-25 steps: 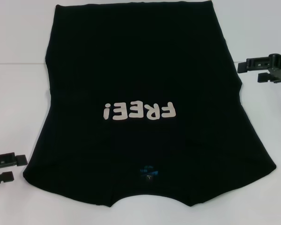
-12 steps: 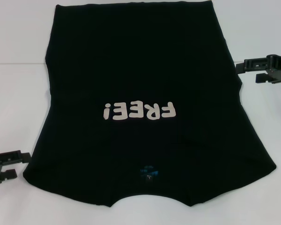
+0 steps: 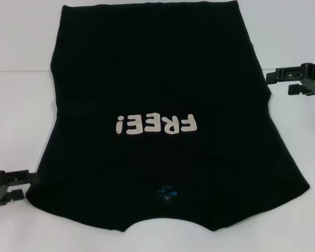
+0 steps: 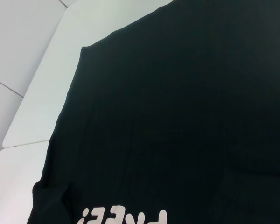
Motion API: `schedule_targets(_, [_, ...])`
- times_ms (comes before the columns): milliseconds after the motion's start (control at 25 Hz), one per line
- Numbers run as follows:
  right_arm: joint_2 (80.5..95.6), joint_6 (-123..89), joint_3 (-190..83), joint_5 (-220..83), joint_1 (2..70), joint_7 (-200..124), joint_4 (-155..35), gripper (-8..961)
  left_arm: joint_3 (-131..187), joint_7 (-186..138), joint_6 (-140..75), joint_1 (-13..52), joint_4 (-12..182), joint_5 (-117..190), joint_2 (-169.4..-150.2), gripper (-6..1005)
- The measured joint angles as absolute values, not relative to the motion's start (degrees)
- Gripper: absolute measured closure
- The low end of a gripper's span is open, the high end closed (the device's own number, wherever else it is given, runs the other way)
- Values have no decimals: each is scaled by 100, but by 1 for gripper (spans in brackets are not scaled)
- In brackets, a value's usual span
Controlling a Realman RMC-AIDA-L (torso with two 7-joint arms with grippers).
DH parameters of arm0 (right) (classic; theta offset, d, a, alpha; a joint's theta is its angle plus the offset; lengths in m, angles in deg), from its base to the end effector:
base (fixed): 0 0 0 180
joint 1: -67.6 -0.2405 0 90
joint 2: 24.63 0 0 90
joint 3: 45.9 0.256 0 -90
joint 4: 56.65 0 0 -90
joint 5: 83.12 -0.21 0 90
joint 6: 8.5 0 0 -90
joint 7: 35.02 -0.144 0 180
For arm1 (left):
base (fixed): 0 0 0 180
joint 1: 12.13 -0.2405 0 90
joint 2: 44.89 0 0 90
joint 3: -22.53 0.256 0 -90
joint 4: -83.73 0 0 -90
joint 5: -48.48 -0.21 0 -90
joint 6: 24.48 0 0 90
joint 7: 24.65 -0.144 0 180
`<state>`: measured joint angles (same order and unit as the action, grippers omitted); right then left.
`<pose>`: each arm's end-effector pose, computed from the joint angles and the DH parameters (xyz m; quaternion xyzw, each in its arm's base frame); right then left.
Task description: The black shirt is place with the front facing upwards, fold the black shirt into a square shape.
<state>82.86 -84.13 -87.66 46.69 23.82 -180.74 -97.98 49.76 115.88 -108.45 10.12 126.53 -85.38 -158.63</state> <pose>0.2447 0.4331 0.0901 -0.7665 0.5880 0.1535 0.2078 -0.3743 0.2919 0.0658 -0.6357 -0.7297 -0.1794 0.1766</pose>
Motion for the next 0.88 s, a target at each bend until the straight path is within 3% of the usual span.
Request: schedule_targets(880, [8286,-8448,-8752,4659,2392,-18055,-9805,34,4975,11645,-10895,1193,12657,-8652,-16022,249])
